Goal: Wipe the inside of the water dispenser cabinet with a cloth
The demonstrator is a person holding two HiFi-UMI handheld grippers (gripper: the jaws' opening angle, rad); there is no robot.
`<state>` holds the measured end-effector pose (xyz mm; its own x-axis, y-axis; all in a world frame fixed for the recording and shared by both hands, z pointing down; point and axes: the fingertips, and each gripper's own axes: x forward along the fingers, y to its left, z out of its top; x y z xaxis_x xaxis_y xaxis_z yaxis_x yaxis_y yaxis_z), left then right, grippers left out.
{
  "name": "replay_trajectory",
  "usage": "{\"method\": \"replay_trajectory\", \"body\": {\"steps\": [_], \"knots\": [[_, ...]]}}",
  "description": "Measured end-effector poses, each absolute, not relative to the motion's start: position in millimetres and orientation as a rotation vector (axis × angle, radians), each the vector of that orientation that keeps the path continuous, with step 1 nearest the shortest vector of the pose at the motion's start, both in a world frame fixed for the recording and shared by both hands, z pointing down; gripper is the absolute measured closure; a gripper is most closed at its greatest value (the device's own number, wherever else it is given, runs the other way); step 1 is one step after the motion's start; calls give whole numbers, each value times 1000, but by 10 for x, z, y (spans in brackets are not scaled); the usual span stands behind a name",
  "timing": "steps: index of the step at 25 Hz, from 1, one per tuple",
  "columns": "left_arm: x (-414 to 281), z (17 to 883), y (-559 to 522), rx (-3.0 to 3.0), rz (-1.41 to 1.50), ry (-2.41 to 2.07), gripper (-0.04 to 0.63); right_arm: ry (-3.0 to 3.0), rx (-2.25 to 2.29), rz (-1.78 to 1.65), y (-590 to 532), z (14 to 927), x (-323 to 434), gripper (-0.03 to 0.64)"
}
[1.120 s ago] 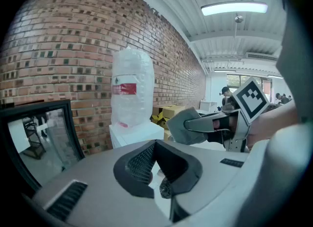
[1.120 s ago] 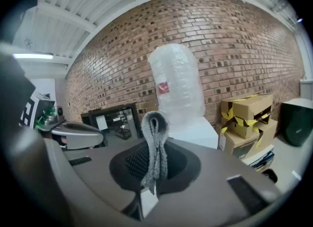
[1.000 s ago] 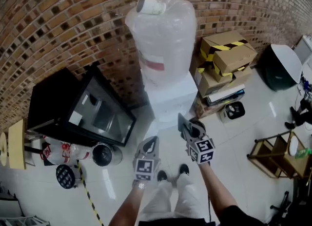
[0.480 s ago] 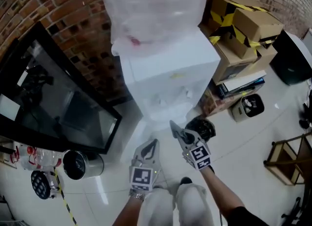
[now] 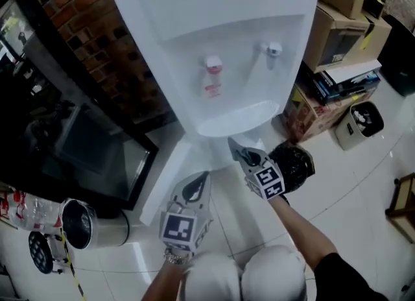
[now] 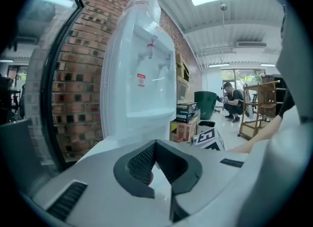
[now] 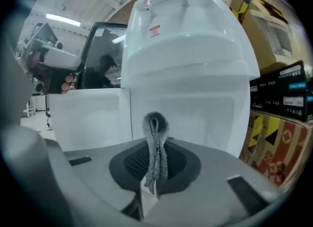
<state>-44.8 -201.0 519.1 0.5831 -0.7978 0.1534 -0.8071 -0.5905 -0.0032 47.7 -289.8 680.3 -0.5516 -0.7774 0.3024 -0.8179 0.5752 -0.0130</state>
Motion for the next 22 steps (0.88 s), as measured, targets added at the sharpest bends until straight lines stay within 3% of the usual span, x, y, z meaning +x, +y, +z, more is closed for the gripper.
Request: {"method": "replay_trajectory", "body": {"steps": [6,15,22], "knots": [[-497,5493,-1970,2718,240,-1371,594,-2561,1320,93,-3463,7069,210,595],[-465,5498,-2001,2723,289,-1433,594,-2674,1253,-8,-3806,6597,-159,595],[-460,5534,-1979,2709,295,-1425,594,-2593,1095,72,-3818,7132,-324,595]]}}
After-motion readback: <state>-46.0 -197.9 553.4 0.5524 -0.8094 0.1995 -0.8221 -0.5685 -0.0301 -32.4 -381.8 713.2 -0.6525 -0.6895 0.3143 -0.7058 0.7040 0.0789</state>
